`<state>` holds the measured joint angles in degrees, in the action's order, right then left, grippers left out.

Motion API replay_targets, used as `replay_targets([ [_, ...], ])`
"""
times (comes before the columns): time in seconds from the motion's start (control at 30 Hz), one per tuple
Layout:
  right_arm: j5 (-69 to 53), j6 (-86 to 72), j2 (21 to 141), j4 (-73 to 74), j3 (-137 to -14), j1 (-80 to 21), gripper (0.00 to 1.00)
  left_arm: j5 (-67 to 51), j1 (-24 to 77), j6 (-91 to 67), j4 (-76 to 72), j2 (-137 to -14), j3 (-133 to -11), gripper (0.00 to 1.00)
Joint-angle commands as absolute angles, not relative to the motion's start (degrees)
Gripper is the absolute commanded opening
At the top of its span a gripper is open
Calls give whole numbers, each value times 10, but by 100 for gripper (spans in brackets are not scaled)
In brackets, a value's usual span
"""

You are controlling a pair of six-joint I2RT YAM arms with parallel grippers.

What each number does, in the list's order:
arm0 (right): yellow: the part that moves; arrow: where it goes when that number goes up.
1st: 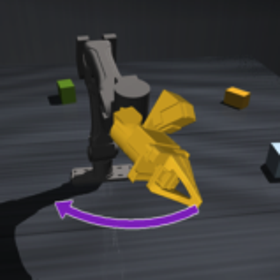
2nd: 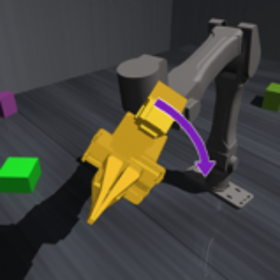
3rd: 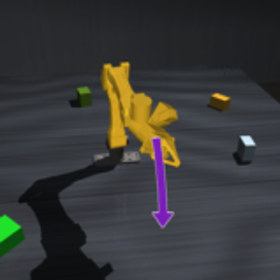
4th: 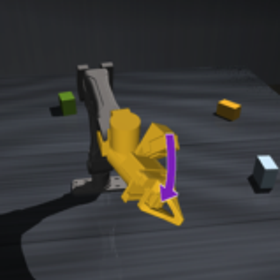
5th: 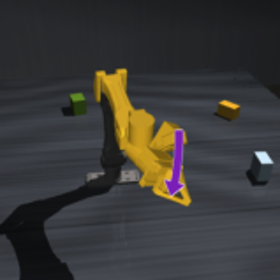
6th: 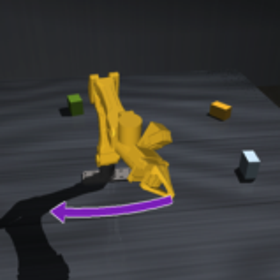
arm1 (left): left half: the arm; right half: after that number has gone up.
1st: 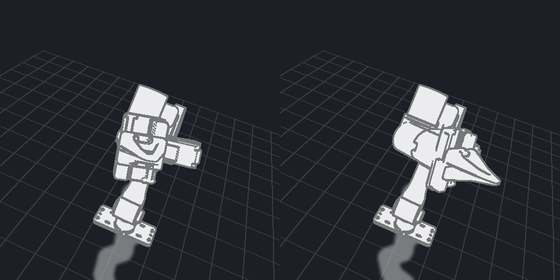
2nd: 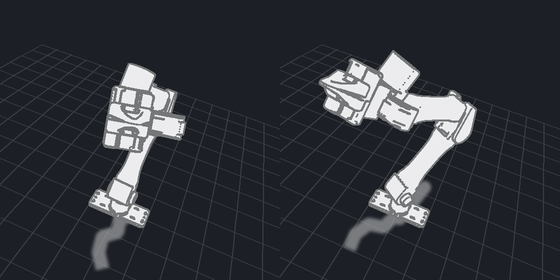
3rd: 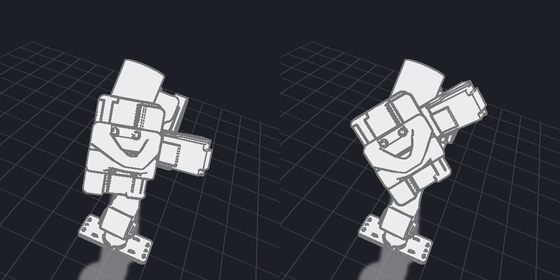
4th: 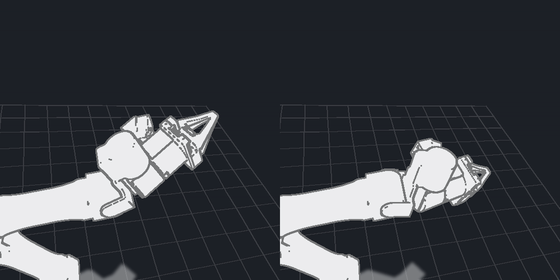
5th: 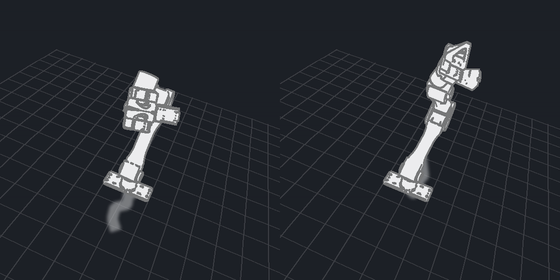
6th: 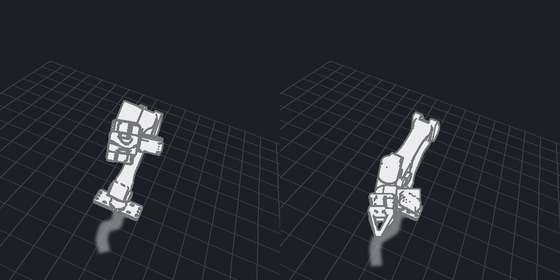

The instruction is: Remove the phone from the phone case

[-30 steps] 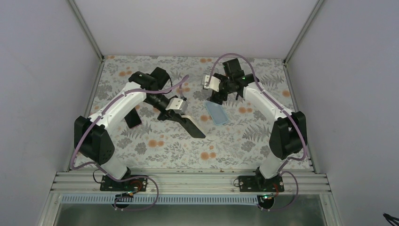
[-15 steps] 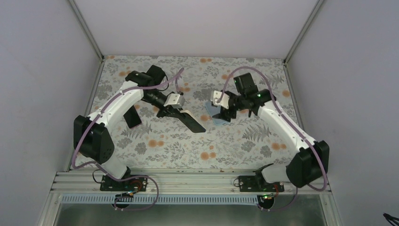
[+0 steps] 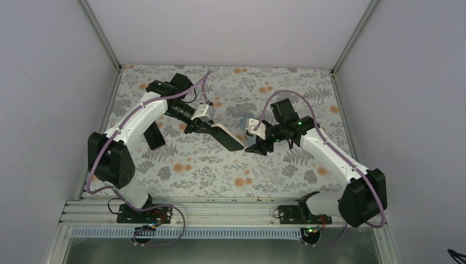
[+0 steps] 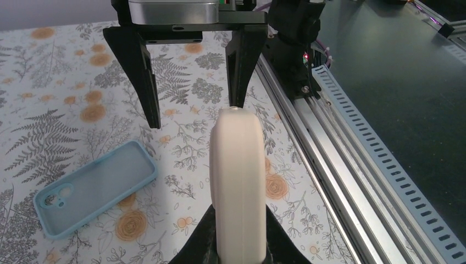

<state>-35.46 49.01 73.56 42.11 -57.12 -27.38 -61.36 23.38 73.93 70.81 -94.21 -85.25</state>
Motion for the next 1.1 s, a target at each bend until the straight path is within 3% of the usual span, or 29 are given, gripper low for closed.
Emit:
replay_targets([
  [0.0, -387, 477, 746, 408, -595, -278, 73, -670, 234, 749, 703, -935, -859, 2],
  [0.6, -384, 482, 737, 419, -605, -279, 71, -661, 234, 733, 684, -936, -854, 2],
  [1.07, -314, 465, 765, 357, -646, -275, 71, -696, 240, 802, 777, -960, -872, 2],
])
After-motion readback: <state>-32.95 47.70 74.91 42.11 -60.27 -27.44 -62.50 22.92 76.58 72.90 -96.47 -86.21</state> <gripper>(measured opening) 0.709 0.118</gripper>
